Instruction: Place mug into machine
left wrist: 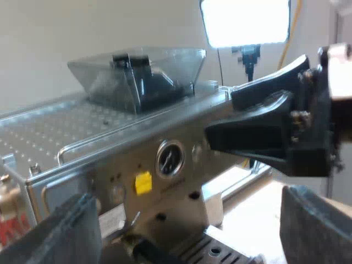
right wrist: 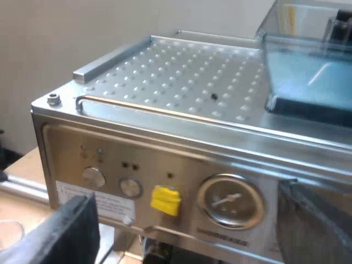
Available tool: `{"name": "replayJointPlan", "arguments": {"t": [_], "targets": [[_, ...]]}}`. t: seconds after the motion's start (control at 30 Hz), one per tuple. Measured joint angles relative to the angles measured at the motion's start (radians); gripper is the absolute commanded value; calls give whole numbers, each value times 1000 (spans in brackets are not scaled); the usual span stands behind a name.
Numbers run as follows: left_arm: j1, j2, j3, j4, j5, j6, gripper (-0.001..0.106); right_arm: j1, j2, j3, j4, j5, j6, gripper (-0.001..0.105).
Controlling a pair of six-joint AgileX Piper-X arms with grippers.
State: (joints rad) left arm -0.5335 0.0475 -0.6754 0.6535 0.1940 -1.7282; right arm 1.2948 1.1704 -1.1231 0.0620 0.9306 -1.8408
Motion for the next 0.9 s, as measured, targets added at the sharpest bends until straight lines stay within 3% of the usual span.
{"name": "replayJointPlan", "arguments": {"t": [0.07,0.13,0.2,0.37,0.5,0.6,0.73,0.8,0.9], "targets": [[0,35,-6,-22,-15,-84,69,0,-55,0,72,-8,0,69],[0,79,-12,-28,-19,-116,69,-3,-80,0,119,-15,-6,69],[0,106,-14,-28,-21,-122,69,-16,-116,0,183,-43,-7,69],[0,303,-109,-24,-96,-128,69,-114,-180,0,313,-130,37,69],[42,398,-180,-27,-96,-121,69,-236,-222,0,381,-202,71,69],[123,467,-230,-27,-96,-122,69,-354,-248,0,445,-260,128,69],[271,516,-276,-27,-30,-111,69,-528,-282,0,534,-376,163,69],[330,520,-284,-27,12,-106,69,-598,-295,0,565,-405,167,69],[417,520,-284,-20,19,-106,69,-720,-309,0,601,-468,172,69]]}}
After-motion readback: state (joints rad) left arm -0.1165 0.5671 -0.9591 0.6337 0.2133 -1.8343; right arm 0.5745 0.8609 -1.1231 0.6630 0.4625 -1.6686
